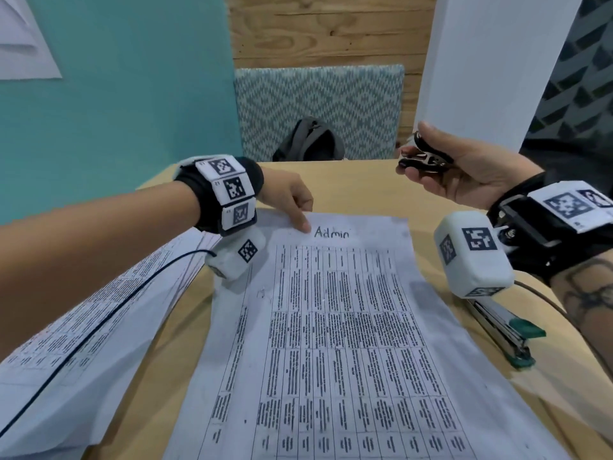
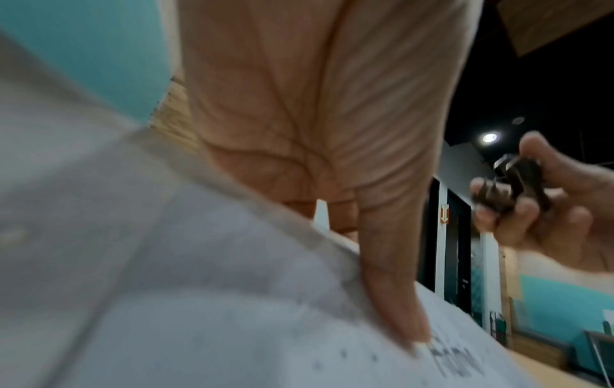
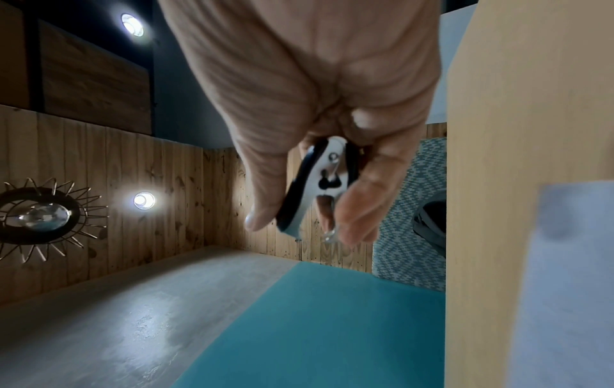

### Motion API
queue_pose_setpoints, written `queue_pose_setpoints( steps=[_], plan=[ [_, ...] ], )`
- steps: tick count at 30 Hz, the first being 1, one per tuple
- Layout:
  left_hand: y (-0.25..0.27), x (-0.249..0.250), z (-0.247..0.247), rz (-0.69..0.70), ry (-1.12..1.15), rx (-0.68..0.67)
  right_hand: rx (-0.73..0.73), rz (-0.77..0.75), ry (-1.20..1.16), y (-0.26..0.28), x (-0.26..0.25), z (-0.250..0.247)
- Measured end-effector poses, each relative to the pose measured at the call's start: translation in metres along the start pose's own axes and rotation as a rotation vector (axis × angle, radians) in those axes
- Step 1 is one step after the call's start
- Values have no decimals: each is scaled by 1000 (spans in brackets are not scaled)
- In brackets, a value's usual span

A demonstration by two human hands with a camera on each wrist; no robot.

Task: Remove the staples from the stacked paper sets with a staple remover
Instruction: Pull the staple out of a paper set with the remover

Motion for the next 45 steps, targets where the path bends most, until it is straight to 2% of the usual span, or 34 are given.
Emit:
queue_pose_setpoints(
  steps=[5, 10, 15, 21, 25, 28, 31, 34, 37, 38, 39, 41, 42, 43, 44, 45],
  plan=[
    [15, 14, -44, 32, 78, 157, -3, -116, 80, 1, -5, -5],
    [26, 24, -80, 42, 155, 422, 63, -280, 40, 4, -17, -9],
    [33, 30, -104, 63, 229, 593, 117, -353, 35, 11, -27, -12],
    [42, 48, -128, 234, 183, 973, 18, -469, 57, 20, -33, -4],
    [58, 65, -132, 437, 96, 1181, -16, -565, 51, 22, -34, -2],
    [73, 72, -128, 639, 32, 1269, -25, -606, 18, 29, -40, 1],
    [82, 71, -125, 728, -2, 1300, -42, -594, -33, 34, -47, 2],
    [92, 54, -126, 685, 49, 1398, -71, -588, -90, 37, -49, 3],
    [97, 14, -121, 442, 251, 1561, -61, -593, -135, 36, -50, 3],
    [96, 0, -115, 345, 413, 1524, -66, -594, -148, 36, -50, 3],
    [93, -10, -107, 268, 625, 1383, -76, -595, -156, 35, -51, 4],
    [80, -26, -87, 186, 992, 932, -97, -596, -157, 33, -53, 9],
    [73, -31, -78, 151, 1098, 749, -98, -598, -150, 31, -54, 12],
    [70, -32, -71, 151, 1156, 646, -94, -606, -145, 29, -55, 15],
    [67, -33, -67, 171, 1168, 611, -87, -622, -145, 27, -55, 19],
    [65, -32, -67, 191, 1166, 637, -79, -647, -152, 26, -56, 21]
  ],
)
Point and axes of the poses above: each hand's wrist, its own y-axis away from the middle knuckle, its own z-axis out of the palm, x = y × z, the point moved 1 cm from there along -y, towards the middle knuckle, and after that the axes turned 15 degrees about x, right-handed, at the moved point
